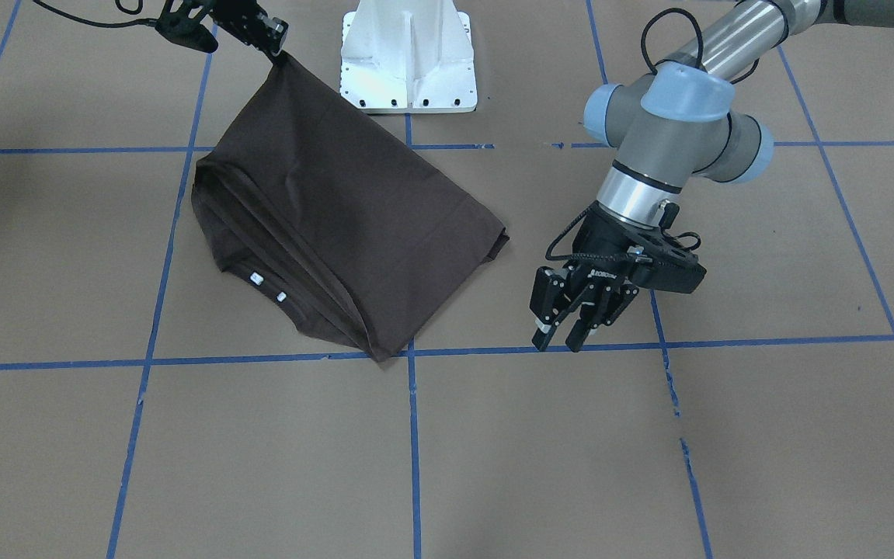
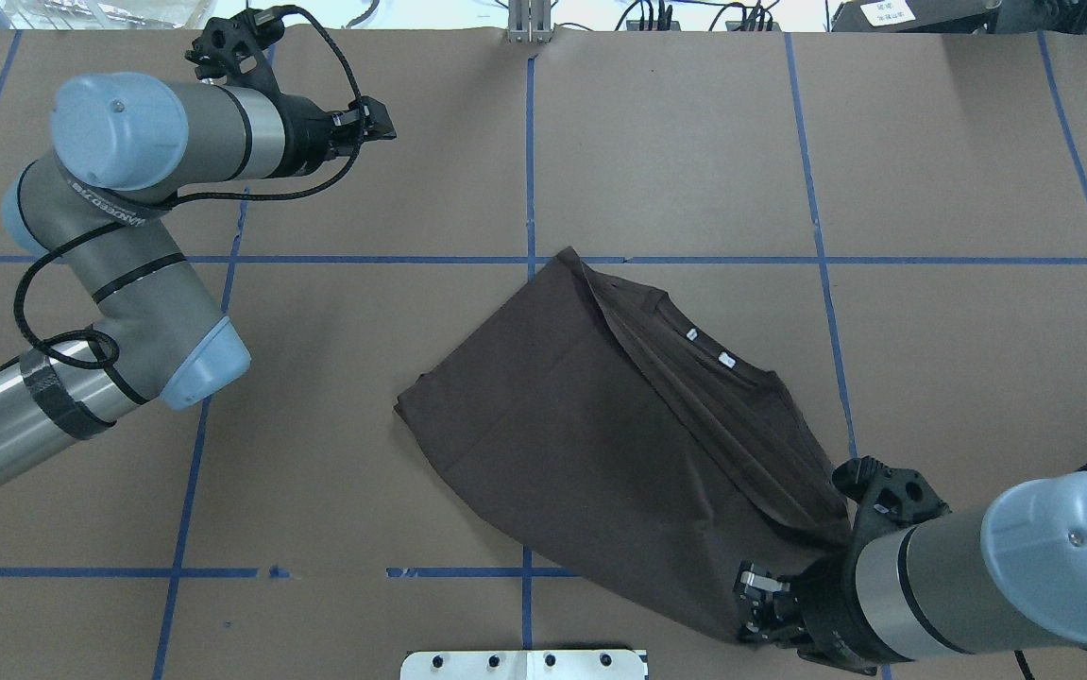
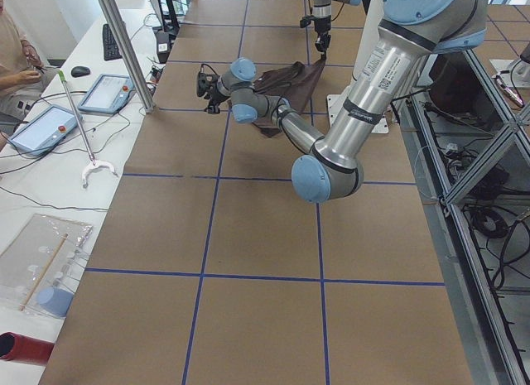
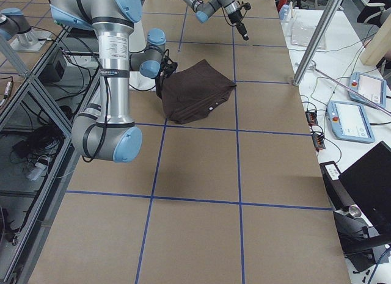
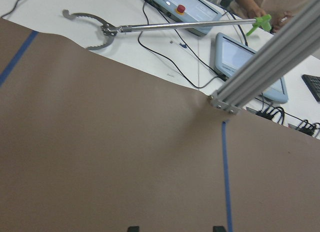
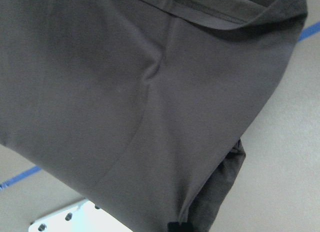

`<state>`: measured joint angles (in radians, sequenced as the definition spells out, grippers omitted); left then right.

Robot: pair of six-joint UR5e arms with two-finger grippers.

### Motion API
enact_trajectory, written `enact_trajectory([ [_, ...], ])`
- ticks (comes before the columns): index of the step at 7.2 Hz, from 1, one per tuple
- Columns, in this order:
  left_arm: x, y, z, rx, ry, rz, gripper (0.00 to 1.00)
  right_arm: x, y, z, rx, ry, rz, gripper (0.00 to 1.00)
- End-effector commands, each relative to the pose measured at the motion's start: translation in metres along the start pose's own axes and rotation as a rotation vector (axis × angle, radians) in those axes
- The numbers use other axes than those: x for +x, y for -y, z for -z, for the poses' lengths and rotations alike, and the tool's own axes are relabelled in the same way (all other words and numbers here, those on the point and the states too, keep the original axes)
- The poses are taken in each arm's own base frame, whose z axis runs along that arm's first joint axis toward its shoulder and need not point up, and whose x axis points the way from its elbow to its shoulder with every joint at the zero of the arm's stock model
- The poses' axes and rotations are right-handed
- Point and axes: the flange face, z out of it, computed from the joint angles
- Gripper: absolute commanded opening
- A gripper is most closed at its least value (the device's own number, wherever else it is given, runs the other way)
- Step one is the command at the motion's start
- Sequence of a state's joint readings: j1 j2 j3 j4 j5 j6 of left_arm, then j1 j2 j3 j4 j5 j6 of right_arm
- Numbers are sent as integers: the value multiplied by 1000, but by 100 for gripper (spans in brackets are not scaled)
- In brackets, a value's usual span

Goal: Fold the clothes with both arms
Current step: 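Grasp the folded shirt with the right gripper and drag it toward the robot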

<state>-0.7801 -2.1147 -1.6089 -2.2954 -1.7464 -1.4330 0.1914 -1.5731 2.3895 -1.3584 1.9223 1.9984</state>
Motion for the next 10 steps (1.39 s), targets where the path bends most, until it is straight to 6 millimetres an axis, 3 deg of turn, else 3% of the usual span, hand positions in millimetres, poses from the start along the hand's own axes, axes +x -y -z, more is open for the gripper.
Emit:
enact_trajectory([
  [1, 3, -54, 34, -128, -43, 71, 67, 3, -7, 1, -34, -16, -11, 100],
  [2, -3, -97, 57, -188, -53, 134, 67, -7, 14, 19, 13, 31, -42, 100],
  [4, -19, -188, 34, -175, 103, 151, 66, -18, 69, 54, 139, 112, -111, 100],
  [5, -25, -212, 20, -191, 173, 142, 65, -26, 90, 67, 183, 146, -139, 100],
  [6, -25, -238, 11, -227, 195, 127, 64, -34, 98, 69, 197, 163, -147, 100],
  [8, -34, -242, 3, -228, 218, 124, 62, -41, 107, 55, 205, 150, -154, 100],
  [10, -34, -250, 1, -237, 225, 149, 53, -45, 111, 52, 216, 153, -156, 100],
])
